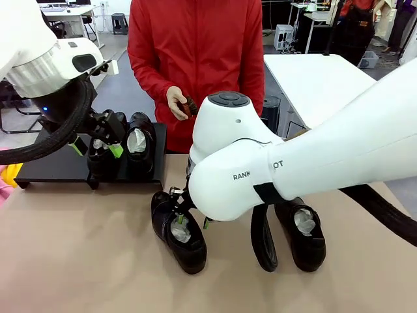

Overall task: Organize the shoes by placing them on the stand.
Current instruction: Pick up one Shoe and place it in the middle of the table.

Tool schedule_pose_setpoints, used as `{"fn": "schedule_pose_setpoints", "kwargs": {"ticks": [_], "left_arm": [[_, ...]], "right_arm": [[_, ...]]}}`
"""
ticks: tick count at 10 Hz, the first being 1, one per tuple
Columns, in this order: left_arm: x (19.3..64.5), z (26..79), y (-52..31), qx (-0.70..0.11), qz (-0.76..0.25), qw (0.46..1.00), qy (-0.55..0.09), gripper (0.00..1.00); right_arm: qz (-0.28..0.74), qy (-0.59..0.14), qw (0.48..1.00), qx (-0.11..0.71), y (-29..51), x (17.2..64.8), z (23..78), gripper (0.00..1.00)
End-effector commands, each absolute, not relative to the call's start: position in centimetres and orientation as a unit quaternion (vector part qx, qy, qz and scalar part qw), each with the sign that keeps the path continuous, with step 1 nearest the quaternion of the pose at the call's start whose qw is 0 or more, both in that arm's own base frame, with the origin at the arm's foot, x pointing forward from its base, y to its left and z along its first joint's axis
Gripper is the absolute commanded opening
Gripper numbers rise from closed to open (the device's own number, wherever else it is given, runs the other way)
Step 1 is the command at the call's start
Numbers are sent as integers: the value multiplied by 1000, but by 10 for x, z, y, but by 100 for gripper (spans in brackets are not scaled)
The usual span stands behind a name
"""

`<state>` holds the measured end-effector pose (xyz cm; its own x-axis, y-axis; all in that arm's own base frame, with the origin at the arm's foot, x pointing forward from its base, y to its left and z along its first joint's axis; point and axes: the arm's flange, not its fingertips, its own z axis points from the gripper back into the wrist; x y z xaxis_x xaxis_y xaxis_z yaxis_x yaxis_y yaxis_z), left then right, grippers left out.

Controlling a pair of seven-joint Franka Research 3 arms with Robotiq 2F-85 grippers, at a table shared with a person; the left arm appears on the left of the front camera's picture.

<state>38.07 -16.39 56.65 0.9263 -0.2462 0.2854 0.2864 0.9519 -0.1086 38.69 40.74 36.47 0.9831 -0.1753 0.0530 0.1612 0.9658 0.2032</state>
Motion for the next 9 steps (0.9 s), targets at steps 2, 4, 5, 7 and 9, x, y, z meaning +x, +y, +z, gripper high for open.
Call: {"fn": "schedule_pose_setpoints", "kwargs": {"ticks": [2,4,5,7,9], "left_arm": [[380,570,-162,-75,-140,978,-133,87],[380,570,-162,-75,-140,978,-133,87],[380,570,-162,-75,-140,978,-133,87],[380,570,-162,-75,-140,978,-133,87],[380,570,-162,-75,-140,978,-133,87]], "right_arm": [[-104,-33,987,121,387,354,405,100],[-99,-37,988,115,401,369,391,100],[-99,-37,988,115,401,369,391,100],[-99,-37,988,115,401,369,391,100],[-99,-37,988,115,401,369,391,100]]}}
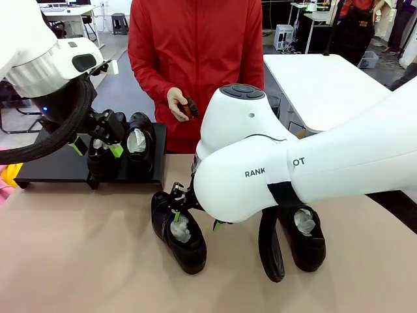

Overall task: Organize the shoes by placing them on the stand.
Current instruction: Place the Shoe from the middle of the table onto the Shoes Stand.

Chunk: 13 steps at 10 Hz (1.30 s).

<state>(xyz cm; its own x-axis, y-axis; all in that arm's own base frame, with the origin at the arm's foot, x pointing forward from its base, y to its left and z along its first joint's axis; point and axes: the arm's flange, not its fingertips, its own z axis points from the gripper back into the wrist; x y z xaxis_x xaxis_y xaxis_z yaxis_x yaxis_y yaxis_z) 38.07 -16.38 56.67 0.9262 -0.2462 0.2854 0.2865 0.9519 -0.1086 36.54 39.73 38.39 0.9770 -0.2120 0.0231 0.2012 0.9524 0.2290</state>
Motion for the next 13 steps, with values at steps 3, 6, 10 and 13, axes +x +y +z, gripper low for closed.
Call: {"fn": "schedule_pose_setpoints", "kwargs": {"ticks": [3,6,10,13], "left_arm": [[380,570,-162,-75,-140,978,-133,87],[381,567,-164,-74,-136,979,-135,87],[336,525,-234,-27,-71,982,-176,87],[340,503,-253,-29,91,985,-143,87]], "right_arm": [[-99,-37,988,115,401,369,391,100],[-93,-42,987,125,400,343,385,100],[-232,-155,953,121,330,336,475,100],[-327,-200,917,114,293,342,501,100]]}}
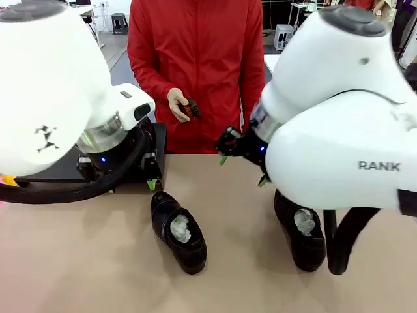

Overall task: Organize the shoes by placing them on the stand.
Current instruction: Place the Shoe from the middle of the table onto the Shoes Stand.

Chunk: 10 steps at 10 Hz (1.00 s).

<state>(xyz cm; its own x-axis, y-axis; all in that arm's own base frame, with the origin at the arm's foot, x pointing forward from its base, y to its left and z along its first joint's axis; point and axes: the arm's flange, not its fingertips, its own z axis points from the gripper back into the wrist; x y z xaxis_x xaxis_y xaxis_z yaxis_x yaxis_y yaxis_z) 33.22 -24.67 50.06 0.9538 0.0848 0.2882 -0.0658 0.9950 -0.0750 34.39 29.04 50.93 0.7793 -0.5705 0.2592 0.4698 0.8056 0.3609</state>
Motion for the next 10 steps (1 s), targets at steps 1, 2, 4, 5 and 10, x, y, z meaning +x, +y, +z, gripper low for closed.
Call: {"fn": "schedule_pose_setpoints", "kwargs": {"ticks": [1,2,4,5,10], "left_arm": [[345,501,-263,-52,127,984,-118,87],[349,500,-271,-59,135,982,-114,87],[337,494,-249,-34,87,987,-133,87],[337,494,-249,-34,87,987,-133,87],[370,454,-322,-74,208,969,-112,87]], "right_arm": [[-362,-216,900,112,277,343,508,100],[-390,-219,886,121,265,343,510,100],[-314,-195,919,133,276,347,513,100],[-314,-195,919,133,276,347,513,100],[-314,-195,919,133,276,347,513,100]]}}
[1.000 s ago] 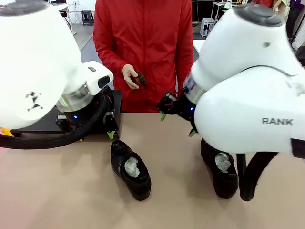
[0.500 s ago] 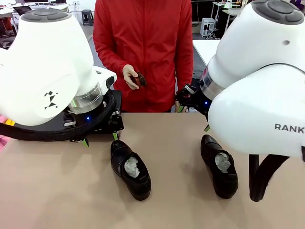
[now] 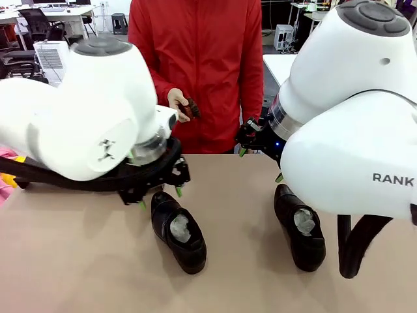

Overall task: Organize the shoes by placing them on the stand.
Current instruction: Place the Shoe from the middle of the table onto the Shoes Stand.

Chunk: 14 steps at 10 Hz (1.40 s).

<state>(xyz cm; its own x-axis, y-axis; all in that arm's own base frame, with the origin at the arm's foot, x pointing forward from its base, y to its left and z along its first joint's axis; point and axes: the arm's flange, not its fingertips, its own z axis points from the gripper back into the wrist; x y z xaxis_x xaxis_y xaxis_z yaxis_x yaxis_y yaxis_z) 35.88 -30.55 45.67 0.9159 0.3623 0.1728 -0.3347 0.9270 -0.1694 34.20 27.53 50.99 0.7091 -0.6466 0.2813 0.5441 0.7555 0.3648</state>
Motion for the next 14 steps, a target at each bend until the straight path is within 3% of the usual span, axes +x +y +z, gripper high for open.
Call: {"fn": "schedule_pose_setpoints", "kwargs": {"ticks": [1,14], "left_arm": [[372,449,-331,-75,216,967,-109,87],[398,373,-388,-16,263,964,-43,87]], "right_arm": [[-314,-195,919,133,276,347,513,100],[-314,-195,919,133,276,347,513,100]]}}
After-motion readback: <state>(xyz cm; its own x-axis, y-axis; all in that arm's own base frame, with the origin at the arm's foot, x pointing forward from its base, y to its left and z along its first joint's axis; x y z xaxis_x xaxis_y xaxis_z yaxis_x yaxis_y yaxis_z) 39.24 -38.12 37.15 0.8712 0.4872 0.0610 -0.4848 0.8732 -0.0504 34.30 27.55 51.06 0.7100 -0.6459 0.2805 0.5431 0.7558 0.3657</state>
